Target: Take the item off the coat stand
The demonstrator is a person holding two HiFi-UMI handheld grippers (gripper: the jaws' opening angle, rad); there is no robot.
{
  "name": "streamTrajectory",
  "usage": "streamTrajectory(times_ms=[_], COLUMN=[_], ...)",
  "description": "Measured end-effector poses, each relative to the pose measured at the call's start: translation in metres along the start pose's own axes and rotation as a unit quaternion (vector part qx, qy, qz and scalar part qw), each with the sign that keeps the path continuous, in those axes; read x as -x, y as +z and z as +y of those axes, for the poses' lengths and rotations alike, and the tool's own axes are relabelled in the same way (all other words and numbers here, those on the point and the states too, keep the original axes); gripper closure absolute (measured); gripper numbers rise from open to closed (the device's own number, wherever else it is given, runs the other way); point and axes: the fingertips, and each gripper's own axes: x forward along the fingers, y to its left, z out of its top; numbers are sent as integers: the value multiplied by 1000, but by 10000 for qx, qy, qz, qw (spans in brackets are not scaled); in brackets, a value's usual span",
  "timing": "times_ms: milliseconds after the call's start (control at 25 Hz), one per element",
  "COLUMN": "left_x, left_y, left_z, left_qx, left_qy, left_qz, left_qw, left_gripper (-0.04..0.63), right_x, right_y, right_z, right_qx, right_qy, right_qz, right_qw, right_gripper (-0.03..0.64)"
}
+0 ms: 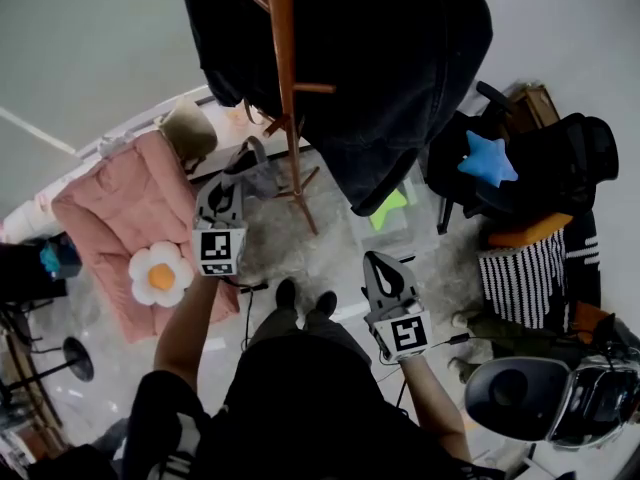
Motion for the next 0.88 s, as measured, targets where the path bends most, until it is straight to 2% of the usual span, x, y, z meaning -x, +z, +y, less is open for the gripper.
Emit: streamTrajectory(times_ms=[240,680,880], left_x=[37,98,130], left_y=[16,33,38], left_z=[3,11,11], left_qx=[-6,276,240], left_qy=[32,201,288], left_qz=[-117,-326,-422], left_qw=[9999,9989,9984], left_gripper=[571,571,571], right_x=[-1,1,0], right_y=[5,17,24], right_z=[10,18,23], right_qx=[72,155,288], right_qy=[111,145,191], right_qz=[-98,-270,-375], right_qw=[9999,9994,9987], right_gripper=[598,598,598])
